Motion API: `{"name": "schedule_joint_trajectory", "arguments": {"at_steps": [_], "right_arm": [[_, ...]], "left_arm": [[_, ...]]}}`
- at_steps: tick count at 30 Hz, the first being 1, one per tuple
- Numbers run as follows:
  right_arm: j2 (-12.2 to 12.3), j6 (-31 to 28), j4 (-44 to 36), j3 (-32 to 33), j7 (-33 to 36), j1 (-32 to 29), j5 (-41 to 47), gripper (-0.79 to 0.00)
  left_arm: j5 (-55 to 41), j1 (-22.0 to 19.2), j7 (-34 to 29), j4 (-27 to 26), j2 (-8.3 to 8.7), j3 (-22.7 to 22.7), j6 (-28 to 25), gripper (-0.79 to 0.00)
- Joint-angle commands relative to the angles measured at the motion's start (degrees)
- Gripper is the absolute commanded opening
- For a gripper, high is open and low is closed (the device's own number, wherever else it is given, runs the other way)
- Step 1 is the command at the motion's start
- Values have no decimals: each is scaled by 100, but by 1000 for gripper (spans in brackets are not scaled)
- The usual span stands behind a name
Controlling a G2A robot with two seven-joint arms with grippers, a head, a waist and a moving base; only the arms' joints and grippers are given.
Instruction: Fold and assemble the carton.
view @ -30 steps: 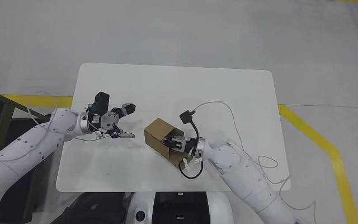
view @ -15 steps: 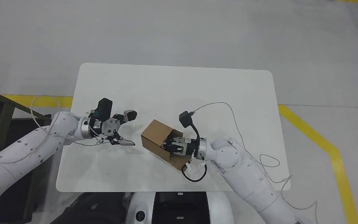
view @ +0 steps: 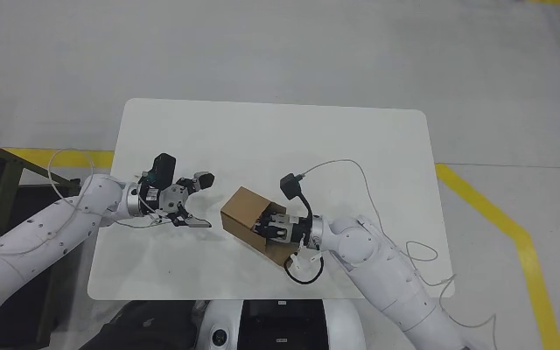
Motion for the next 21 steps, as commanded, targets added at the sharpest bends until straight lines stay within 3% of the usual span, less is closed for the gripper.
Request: {"name": "schedule_joint_trajectory", "arguments": {"at_steps": [1, 6, 10, 16, 21], "right_arm": [[0, 0, 0, 0, 0, 0, 0, -785], [4, 98, -45, 17, -84, 17, -189, -785], [-6, 113, 2, -47, -32, 172, -320, -785], [-20, -427, 392, -132, 408, 673, -278, -785], [-50, -853, 726, -294, 882, 1093, 130, -785]], "left_arm": [[0, 0, 0, 0, 0, 0, 0, 0], [0, 0, 0, 0, 0, 0, 0, 0], [-220, 61, -372, -122, -9, -88, 0, 0], [-178, -40, -555, -288, 53, 66, 0, 0], [84, -272, -254, -323, 90, 275, 0, 0]]}}
